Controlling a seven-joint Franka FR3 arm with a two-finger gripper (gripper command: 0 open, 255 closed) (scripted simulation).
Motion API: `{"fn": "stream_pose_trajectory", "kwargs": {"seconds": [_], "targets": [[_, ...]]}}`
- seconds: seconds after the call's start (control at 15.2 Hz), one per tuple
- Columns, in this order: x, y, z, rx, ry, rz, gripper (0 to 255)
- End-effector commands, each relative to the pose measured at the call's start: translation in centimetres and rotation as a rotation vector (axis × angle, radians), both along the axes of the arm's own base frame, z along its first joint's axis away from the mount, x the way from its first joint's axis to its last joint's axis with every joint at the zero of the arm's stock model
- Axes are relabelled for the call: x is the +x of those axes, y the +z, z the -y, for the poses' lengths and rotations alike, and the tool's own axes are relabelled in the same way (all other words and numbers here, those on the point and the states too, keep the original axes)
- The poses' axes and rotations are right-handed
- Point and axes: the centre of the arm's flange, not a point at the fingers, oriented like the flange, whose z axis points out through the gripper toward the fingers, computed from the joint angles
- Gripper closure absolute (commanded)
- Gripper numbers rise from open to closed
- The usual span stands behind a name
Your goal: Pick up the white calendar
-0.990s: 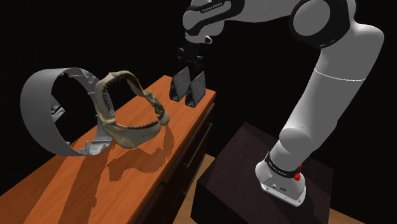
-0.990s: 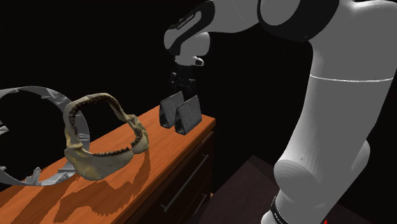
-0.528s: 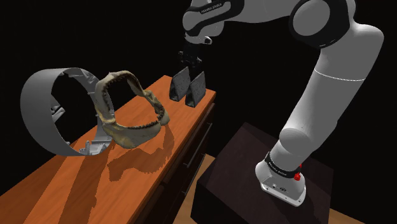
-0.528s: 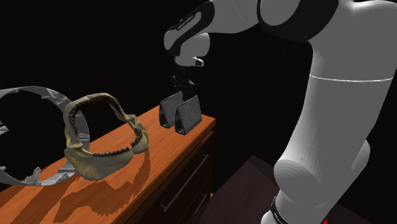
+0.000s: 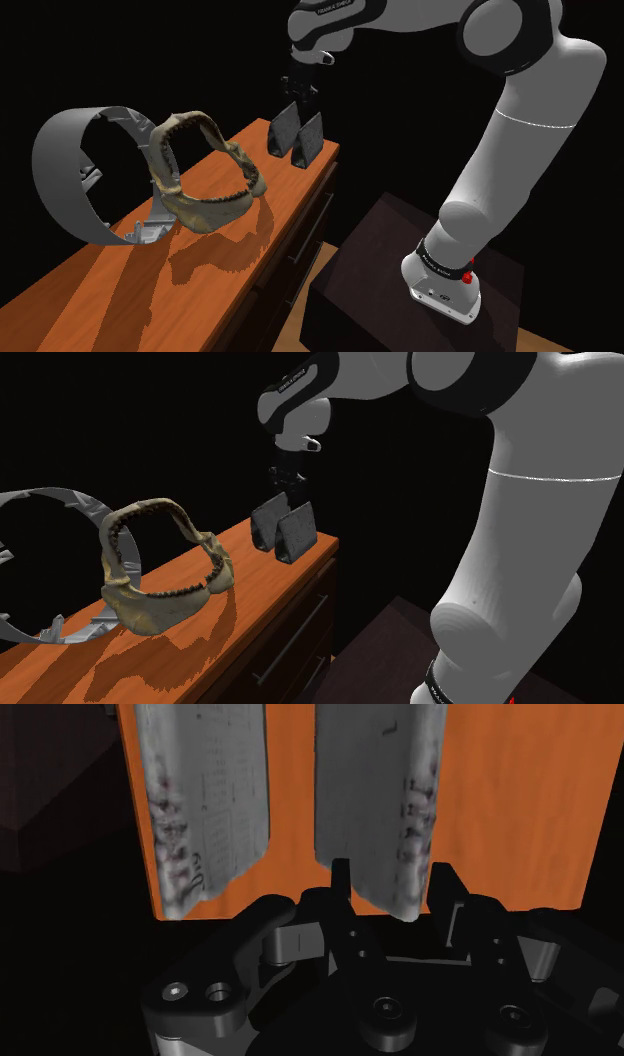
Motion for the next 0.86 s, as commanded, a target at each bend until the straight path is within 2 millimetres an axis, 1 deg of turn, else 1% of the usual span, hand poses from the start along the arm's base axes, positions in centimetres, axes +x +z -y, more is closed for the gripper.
{"fn": "stream_pose_trajectory", "kwargs": {"seconds": [0.0,0.66,0.79], "targets": [[0.0,1.1,-0.1,0.0,0.0,0.001,255],[0.0,6.4,-0.1,0.0,0.0,0.001,255],[0.0,6.5,-0.1,0.0,0.0,0.001,255]]}}
